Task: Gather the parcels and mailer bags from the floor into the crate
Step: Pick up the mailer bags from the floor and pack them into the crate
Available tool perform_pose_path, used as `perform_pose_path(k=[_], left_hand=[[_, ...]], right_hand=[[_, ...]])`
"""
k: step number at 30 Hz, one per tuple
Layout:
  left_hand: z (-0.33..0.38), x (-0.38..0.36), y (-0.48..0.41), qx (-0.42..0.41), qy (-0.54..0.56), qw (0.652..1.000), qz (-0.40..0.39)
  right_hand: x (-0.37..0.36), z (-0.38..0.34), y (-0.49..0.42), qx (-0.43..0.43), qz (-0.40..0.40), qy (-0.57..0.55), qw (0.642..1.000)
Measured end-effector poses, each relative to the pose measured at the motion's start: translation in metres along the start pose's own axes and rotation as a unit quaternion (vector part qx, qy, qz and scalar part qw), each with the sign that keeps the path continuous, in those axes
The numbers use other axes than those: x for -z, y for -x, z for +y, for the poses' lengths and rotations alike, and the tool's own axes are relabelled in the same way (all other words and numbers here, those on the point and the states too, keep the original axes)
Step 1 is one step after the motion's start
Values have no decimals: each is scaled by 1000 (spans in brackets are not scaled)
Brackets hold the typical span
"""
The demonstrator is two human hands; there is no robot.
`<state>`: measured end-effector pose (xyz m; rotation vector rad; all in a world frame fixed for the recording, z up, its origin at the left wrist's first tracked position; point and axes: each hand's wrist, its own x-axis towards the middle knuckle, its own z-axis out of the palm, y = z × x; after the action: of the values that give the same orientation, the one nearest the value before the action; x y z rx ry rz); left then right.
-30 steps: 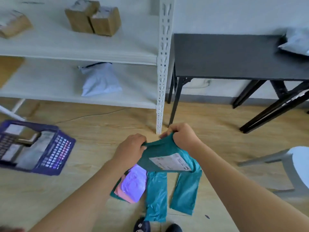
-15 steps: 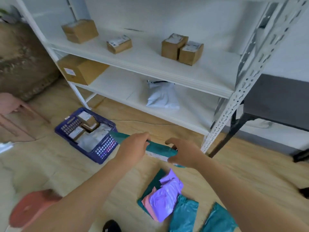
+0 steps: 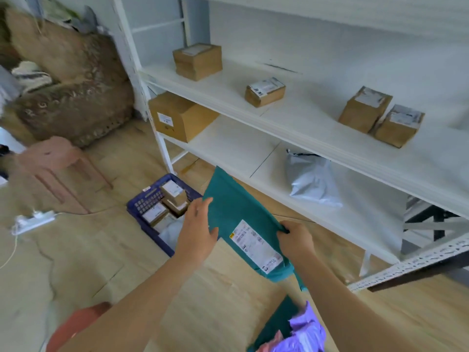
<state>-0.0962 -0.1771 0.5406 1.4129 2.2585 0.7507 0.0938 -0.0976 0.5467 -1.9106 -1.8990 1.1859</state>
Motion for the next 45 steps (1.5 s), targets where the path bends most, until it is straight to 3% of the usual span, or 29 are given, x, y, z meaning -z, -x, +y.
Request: perform_pose_path(k=[4,10,16,24,32,38,45], left_hand=[[-57,23,-32,68,30,995,-61],[-86,39,-74,180,151,964,-123],[-109,52,-127,238,219,937,-129],[-170,61,-255,195,92,969,-125],[-207,36,-360,122,-30,976,-177],[-254,1,-405,108,-77,969,-207],[-326,-70,-445,82,-109,940,-314]], right_hand=[[-41,-39,-21,-41,10,-107,993],[-98,-86,-54,-144,-28,-283,948],[-144,-129,-95,-183,-70,-329,924],[-196,-174,-207,-129,-96,-202,966],[-225,-199,-285,-121,-107,-32,986],[-260,-189,-324,-179,-130,53,974],[-349,-148,-369,-294,-113,-15,949]])
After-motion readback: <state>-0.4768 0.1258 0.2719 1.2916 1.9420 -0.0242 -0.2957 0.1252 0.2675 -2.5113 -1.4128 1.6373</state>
